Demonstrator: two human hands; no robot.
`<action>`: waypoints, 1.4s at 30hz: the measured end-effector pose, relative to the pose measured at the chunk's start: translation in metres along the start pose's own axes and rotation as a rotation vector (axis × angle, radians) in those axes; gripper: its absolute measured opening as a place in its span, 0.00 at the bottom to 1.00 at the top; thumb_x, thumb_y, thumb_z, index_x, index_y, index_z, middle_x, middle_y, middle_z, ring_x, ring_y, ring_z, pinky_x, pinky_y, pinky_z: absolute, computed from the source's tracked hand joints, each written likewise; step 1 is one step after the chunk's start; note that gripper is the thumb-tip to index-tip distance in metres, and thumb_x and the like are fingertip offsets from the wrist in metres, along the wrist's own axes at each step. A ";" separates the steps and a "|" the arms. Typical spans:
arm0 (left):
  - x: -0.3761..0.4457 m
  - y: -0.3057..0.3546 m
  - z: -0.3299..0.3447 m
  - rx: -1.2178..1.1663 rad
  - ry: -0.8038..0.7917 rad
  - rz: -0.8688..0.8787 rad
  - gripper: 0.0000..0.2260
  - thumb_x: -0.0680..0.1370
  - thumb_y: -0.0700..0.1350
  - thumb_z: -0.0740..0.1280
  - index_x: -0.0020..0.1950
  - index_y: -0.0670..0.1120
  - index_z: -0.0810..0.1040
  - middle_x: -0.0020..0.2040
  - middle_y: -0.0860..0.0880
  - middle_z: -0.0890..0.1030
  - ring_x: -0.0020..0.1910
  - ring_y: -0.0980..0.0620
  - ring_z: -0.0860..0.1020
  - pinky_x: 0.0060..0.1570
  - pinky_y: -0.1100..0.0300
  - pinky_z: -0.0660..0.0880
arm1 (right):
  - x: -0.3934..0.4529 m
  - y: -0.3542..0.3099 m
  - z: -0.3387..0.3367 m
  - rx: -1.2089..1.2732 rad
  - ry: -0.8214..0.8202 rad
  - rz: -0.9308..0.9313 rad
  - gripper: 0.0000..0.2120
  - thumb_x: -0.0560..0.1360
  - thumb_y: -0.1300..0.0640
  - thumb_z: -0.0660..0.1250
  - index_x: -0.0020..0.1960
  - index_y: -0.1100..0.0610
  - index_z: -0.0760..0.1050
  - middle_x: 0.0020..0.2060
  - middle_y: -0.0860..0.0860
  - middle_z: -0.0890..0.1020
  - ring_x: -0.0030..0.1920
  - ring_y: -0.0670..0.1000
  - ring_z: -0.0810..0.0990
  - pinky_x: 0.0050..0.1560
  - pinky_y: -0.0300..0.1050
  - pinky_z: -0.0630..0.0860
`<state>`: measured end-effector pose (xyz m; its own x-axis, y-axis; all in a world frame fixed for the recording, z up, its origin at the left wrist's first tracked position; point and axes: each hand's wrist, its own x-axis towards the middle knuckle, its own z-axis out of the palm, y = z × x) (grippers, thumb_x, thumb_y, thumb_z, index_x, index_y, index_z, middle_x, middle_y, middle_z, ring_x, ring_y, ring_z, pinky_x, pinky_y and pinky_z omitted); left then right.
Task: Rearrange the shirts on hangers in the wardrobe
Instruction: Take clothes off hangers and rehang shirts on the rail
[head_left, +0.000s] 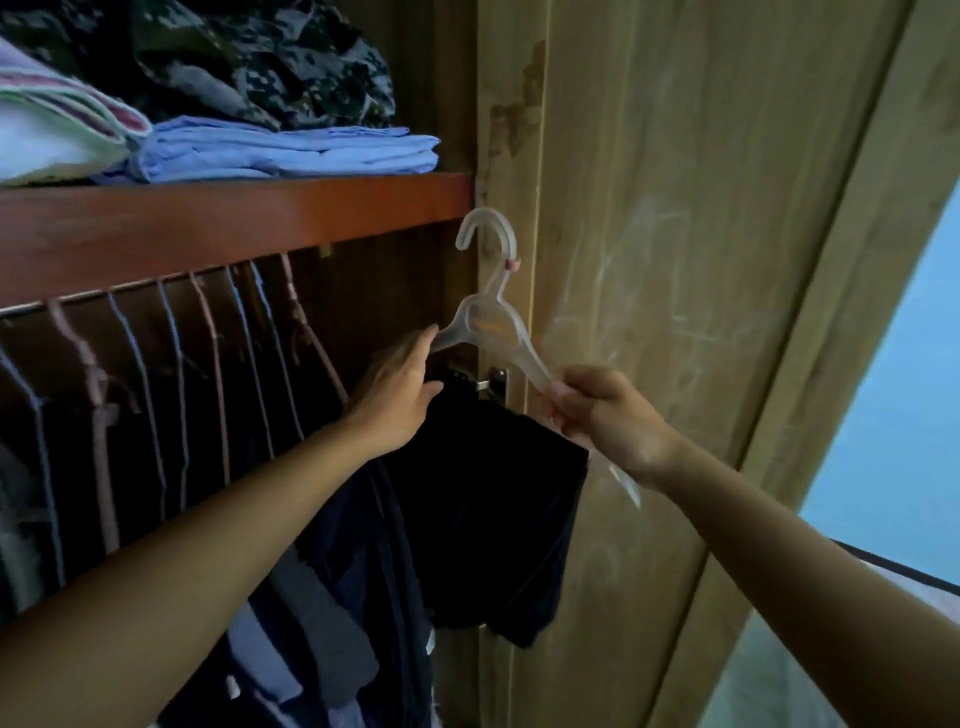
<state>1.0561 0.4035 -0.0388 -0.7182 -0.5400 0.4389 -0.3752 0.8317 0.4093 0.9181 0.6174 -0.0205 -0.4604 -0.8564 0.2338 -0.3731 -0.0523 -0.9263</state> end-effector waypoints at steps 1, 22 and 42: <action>0.003 0.004 0.002 -0.026 0.040 0.016 0.26 0.81 0.47 0.65 0.78 0.49 0.60 0.76 0.48 0.66 0.74 0.48 0.64 0.70 0.53 0.64 | -0.007 -0.003 -0.009 -0.006 0.003 -0.004 0.12 0.83 0.64 0.58 0.44 0.63 0.75 0.31 0.50 0.74 0.30 0.45 0.71 0.32 0.37 0.67; -0.027 0.221 0.079 -0.279 -0.354 0.260 0.04 0.75 0.47 0.73 0.41 0.52 0.80 0.39 0.53 0.81 0.40 0.56 0.79 0.42 0.58 0.74 | -0.180 0.015 -0.185 -0.312 0.407 -0.112 0.07 0.80 0.57 0.66 0.43 0.53 0.78 0.33 0.48 0.80 0.28 0.47 0.77 0.27 0.34 0.70; -0.068 0.445 0.226 -0.575 -0.755 0.637 0.03 0.77 0.47 0.72 0.43 0.53 0.82 0.36 0.54 0.83 0.35 0.54 0.81 0.46 0.53 0.79 | -0.385 0.036 -0.311 -0.909 0.676 0.448 0.16 0.77 0.54 0.69 0.31 0.48 0.73 0.26 0.44 0.77 0.31 0.45 0.74 0.37 0.45 0.72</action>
<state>0.8048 0.8396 -0.0674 -0.9235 0.3364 0.1843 0.3676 0.6392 0.6755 0.8319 1.1052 -0.0519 -0.9185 -0.2524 0.3044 -0.3772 0.7902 -0.4830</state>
